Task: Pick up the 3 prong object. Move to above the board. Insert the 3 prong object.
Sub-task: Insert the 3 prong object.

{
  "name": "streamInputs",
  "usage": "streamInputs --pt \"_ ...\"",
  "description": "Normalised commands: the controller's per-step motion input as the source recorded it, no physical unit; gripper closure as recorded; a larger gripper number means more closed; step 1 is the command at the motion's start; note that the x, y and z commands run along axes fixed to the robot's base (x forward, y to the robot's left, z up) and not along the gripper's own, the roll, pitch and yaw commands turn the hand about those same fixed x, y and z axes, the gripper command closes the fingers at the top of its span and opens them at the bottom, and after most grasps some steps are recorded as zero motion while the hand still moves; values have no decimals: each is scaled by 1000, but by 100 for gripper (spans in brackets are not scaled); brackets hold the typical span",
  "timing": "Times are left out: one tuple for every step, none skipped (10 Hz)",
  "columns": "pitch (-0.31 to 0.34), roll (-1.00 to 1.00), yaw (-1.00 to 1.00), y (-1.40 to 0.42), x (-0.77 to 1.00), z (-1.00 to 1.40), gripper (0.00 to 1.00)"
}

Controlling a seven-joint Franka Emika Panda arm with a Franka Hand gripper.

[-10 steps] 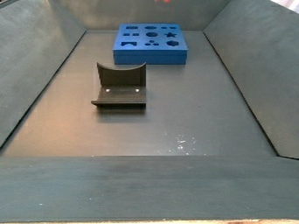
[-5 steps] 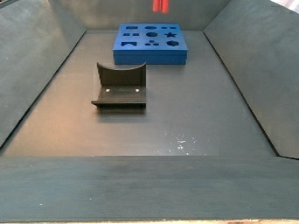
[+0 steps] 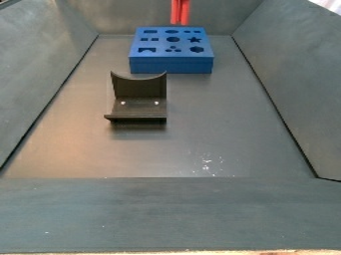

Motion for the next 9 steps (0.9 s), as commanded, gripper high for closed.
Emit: streamInputs --pt "-83 160 529 37 226 -394 100" --pt "-111 229 594 40 211 -420 100" --pt "-114 237 603 69 220 -417 100" --pt "-71 277 629 60 249 -403 100" --pt "-60 180 554 57 123 -311 100" --pt "0 9 0 0 0 0 100" --pt "-20 26 120 0 17 -251 100" --pt "-3 31 151 0 146 -309 100" --pt "-17 31 34 -63 174 -314 100"
